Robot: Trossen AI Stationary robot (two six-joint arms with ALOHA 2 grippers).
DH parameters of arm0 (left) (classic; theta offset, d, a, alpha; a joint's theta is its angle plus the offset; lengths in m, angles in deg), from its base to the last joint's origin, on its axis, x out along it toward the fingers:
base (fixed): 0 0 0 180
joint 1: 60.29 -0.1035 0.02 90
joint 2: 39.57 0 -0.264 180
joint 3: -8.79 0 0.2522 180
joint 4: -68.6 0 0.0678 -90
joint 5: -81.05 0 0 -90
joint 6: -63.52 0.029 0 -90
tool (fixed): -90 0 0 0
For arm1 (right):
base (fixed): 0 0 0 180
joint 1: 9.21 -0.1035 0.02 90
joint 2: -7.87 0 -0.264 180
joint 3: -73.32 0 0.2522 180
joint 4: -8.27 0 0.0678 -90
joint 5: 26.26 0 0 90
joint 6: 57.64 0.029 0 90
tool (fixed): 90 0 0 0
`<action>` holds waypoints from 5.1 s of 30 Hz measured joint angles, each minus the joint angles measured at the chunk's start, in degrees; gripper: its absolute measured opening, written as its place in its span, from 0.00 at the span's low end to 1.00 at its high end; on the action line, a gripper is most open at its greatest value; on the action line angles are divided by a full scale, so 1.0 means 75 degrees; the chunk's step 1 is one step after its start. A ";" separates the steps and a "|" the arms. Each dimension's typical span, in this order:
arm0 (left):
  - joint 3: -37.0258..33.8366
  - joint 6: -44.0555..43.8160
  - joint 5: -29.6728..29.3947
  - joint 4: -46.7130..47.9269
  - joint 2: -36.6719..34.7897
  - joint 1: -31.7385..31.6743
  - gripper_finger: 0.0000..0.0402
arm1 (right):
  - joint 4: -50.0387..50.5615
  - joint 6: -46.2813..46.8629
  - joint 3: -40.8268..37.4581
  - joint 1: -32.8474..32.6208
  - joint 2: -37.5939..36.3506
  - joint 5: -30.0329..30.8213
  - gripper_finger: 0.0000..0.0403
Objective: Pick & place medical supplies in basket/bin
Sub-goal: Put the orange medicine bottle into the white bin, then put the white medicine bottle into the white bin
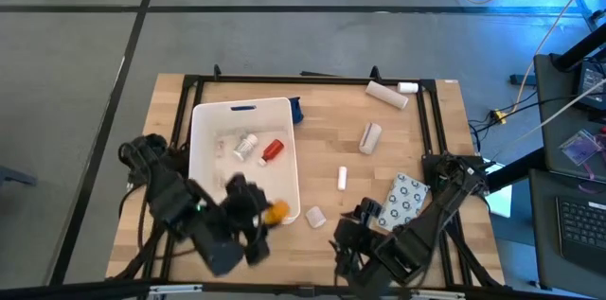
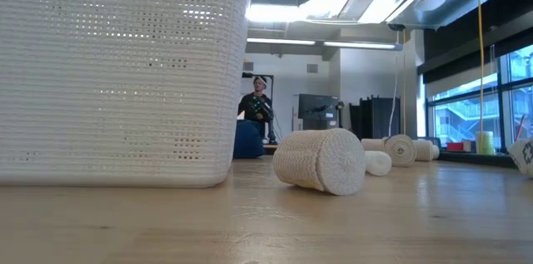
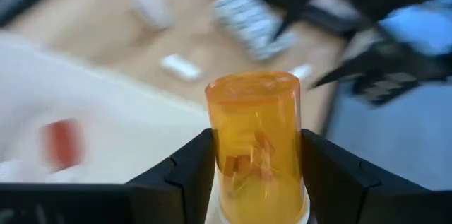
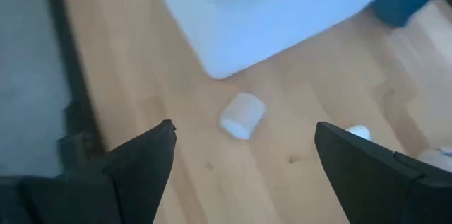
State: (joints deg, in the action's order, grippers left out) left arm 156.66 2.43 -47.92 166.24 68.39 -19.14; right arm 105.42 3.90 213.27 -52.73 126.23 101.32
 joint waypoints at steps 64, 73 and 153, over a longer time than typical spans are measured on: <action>-0.7847 -0.2146 0.3718 -0.2345 -0.1165 -0.6862 0.45 | -0.3524 -0.3901 -0.7621 0.4047 -0.7298 0.0524 0.84; -0.8581 -0.2130 0.3562 -0.2860 -0.1165 -0.6860 0.45 | -0.3548 -0.3900 -0.7621 0.4101 -0.6997 0.0518 0.84; -0.7192 0.0840 0.0343 -0.4358 -0.4505 -0.3914 0.56 | -0.5453 -0.8498 -0.7484 1.3069 -0.2938 -0.3651 0.84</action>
State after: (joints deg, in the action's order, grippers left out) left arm 102.72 8.73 -45.35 133.56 34.60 -48.50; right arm 64.52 -59.83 157.14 45.29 104.20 73.94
